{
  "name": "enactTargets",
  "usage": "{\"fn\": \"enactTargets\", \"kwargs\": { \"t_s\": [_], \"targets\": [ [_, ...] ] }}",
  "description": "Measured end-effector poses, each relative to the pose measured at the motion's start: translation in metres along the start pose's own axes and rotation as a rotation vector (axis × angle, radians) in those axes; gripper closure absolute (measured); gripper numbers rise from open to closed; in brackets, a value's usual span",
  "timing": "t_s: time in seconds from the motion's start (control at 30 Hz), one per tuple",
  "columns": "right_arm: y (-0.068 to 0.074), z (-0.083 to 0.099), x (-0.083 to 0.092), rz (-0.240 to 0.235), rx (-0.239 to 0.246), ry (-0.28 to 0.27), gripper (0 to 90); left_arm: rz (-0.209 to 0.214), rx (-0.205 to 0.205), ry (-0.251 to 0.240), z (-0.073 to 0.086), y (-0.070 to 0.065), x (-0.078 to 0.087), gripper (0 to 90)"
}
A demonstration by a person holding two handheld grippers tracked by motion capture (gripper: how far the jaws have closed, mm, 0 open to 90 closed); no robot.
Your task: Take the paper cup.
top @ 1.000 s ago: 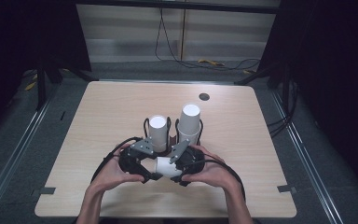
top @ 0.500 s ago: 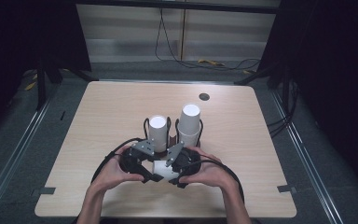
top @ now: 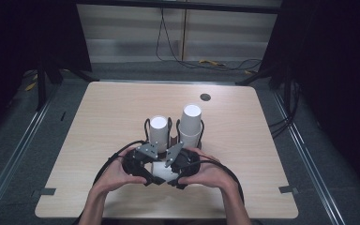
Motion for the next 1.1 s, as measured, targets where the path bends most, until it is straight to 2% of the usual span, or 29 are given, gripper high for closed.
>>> {"fn": "enactTargets", "kwargs": {
  "t_s": [0.03, 0.1, 0.33, 0.47, 0.5, 0.67, 0.7, 0.8, 0.83, 0.93, 0.97, 1.1],
  "targets": [
    [0.000, 0.000, 0.000, -0.004, -0.002, -0.008, 24.4, 0.005, 0.022, 0.003, 0.000, 0.001, -0.001, 29.4],
    [-0.001, 0.000, 0.001, -0.001, -0.011, -0.019, 24.3, 0.007, 0.029, -0.008, -0.001, 0.001, -0.003, 29.2],
    [0.000, 0.002, 0.000, -0.020, -0.007, -0.030, 23.7, 0.019, 0.028, -0.012, 0.000, -0.002, -0.005, 31.5],
    [0.000, 0.003, -0.002, -0.011, -0.010, -0.033, 22.2, 0.011, 0.026, -0.011, 0.000, -0.002, -0.004, 32.6],
    [-0.001, 0.003, -0.001, -0.004, -0.017, -0.038, 19.3, 0.006, 0.026, -0.028, -0.001, -0.002, -0.003, 32.7],
    [-0.005, 0.004, 0.000, 0.023, -0.027, -0.065, 16.1, 0.001, 0.041, -0.048, -0.001, -0.001, 0.000, 32.6],
    [-0.005, 0.007, 0.001, 0.026, -0.056, -0.074, 15.4, -0.019, 0.043, -0.049, -0.002, -0.001, 0.001, 32.5],
    [-0.005, 0.009, 0.002, 0.025, -0.068, -0.085, 15.1, -0.018, 0.048, -0.060, -0.001, -0.001, 0.001, 32.5],
    [-0.005, 0.011, 0.003, 0.026, -0.088, -0.104, 14.5, -0.022, 0.050, -0.058, 0.000, 0.000, 0.002, 32.5],
    [-0.006, 0.014, 0.003, 0.025, -0.097, -0.114, 15.3, -0.027, 0.056, -0.069, 0.000, -0.001, 0.003, 32.5],
    [-0.006, 0.016, 0.003, 0.032, -0.114, -0.132, 14.6, -0.028, 0.051, -0.067, 0.001, 0.000, 0.004, 32.5],
    [-0.007, 0.021, 0.002, 0.034, -0.139, -0.143, 14.2, -0.032, 0.063, -0.086, 0.001, -0.002, 0.006, 32.5]
  ]
}}
Point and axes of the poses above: each handheld gripper's, and its own axes: x roughly backward along the jaws, z roughly out of its underside, y roughly to its left, the point moved 8 cm from there along -x, roughly forward along the jaws, and after that the axes turned 9 degrees about y, right-handed, at the moved point
